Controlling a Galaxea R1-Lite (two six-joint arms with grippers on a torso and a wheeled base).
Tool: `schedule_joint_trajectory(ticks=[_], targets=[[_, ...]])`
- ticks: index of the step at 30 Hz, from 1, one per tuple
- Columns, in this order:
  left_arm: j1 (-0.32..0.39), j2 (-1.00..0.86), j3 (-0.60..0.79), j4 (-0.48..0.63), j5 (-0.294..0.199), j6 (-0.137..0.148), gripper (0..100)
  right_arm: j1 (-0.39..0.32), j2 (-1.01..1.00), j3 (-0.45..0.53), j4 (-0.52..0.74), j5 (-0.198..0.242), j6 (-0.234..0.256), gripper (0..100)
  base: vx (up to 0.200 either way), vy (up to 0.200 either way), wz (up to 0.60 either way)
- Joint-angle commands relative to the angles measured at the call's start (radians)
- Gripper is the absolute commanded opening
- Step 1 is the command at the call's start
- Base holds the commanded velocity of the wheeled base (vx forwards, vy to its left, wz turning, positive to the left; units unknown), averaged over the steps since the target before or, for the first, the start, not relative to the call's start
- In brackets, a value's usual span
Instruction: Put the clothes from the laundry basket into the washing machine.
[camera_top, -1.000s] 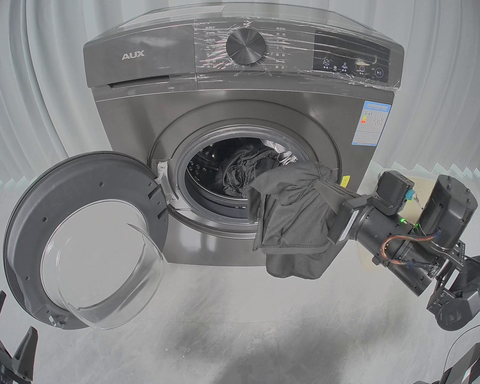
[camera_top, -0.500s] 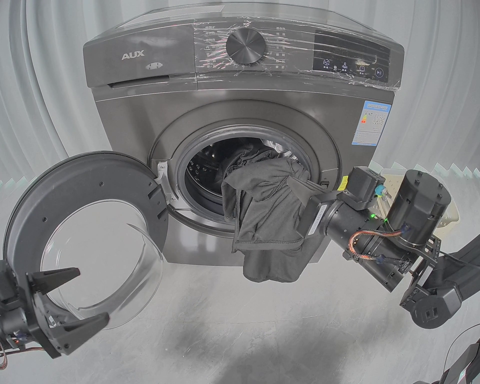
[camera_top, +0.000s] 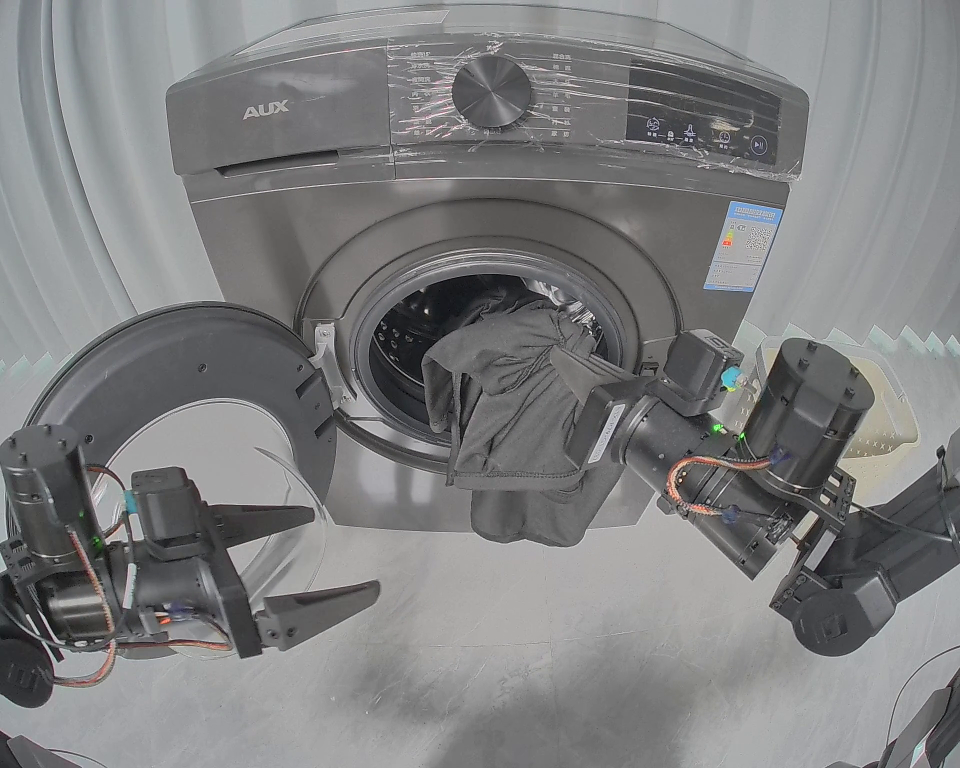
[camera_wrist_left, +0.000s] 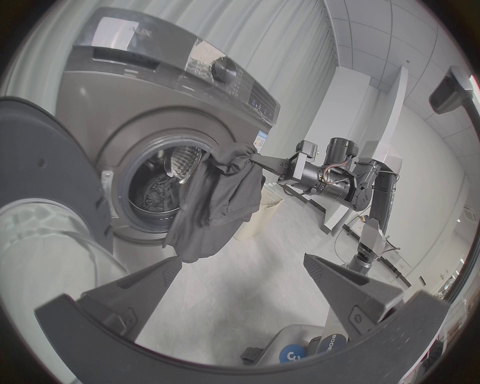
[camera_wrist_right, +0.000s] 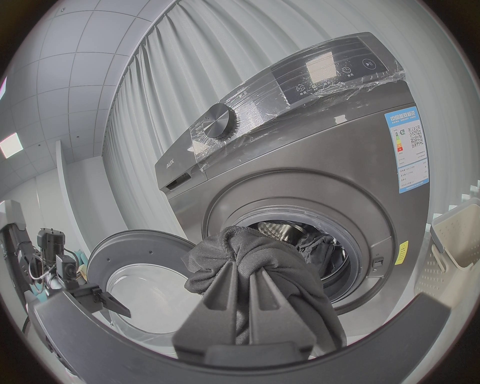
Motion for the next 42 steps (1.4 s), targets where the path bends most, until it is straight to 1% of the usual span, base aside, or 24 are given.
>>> schedule_joint_trajectory(ticks=[1, 5, 13, 16, 17, 18, 20, 22, 26, 29, 32, 35, 38, 39, 42], targets=[[-0.044, 0.165, -0.051, -0.041, -0.002, -0.003, 100, 0.001, 0.017, -0.003, -0.008, -0.001, -0.002, 0, 0.000, 0.000, 0.00], [-0.057, 0.215, -0.104, -0.048, -0.005, -0.011, 100, 0.002, 0.015, 0.004, -0.009, -0.001, -0.002, 0, 0.000, 0.000, 0.00], [-0.086, 0.307, -0.168, -0.055, 0.003, -0.011, 100, 0.004, 0.017, 0.002, -0.011, -0.002, -0.002, 0, 0.000, 0.000, 0.00], [-0.087, 0.353, -0.193, -0.077, 0.004, -0.011, 100, 0.007, 0.017, 0.001, -0.011, -0.001, -0.002, 0, 0.000, 0.000, 0.00], [-0.087, 0.364, -0.199, -0.084, 0.004, -0.014, 100, 0.009, 0.017, 0.001, -0.011, -0.001, -0.002, 0, 0.000, 0.000, 0.00], [-0.087, 0.381, -0.208, -0.095, 0.004, -0.023, 100, 0.013, 0.017, 0.001, -0.011, -0.001, -0.002, 0, 0.000, 0.000, 0.00], [-0.087, 0.410, -0.217, -0.118, 0.004, -0.029, 100, 0.016, 0.018, 0.002, -0.011, -0.002, -0.002, 0, 0.000, 0.000, 0.00], [-0.086, 0.435, -0.223, -0.137, 0.008, -0.029, 100, 0.016, 0.021, 0.002, -0.013, -0.002, -0.002, 0, 0.000, 0.000, 0.00], [-0.087, 0.488, -0.237, -0.186, 0.037, -0.031, 100, 0.019, 0.033, 0.004, -0.037, -0.001, -0.007, 0, 0.000, 0.000, 0.00], [-0.087, 0.519, -0.257, -0.212, 0.038, -0.034, 100, 0.022, 0.038, 0.002, -0.037, -0.001, -0.008, 0, 0.000, 0.000, 0.00], [-0.087, 0.528, -0.275, -0.215, 0.038, -0.034, 100, 0.022, 0.040, 0.002, -0.037, -0.001, -0.008, 0, 0.000, 0.000, 0.00], [-0.089, 0.542, -0.305, -0.216, 0.038, -0.046, 100, 0.022, 0.047, 0.002, -0.039, -0.001, -0.008, 0, 0.000, 0.000, 0.00], [-0.089, 0.544, -0.309, -0.216, 0.038, -0.048, 100, 0.024, 0.047, 0.002, -0.039, -0.001, -0.008, 0, 0.000, 0.000, 0.00], [-0.107, 0.537, -0.321, -0.216, 0.037, -0.055, 100, 0.029, 0.047, 0.004, -0.039, -0.001, -0.008, 0, 0.000, 0.000, 0.00], [-0.133, 0.530, -0.320, -0.216, 0.038, -0.074, 100, 0.027, 0.053, 0.001, -0.040, -0.001, -0.008, 0, 0.000, 0.000, 0.00]])
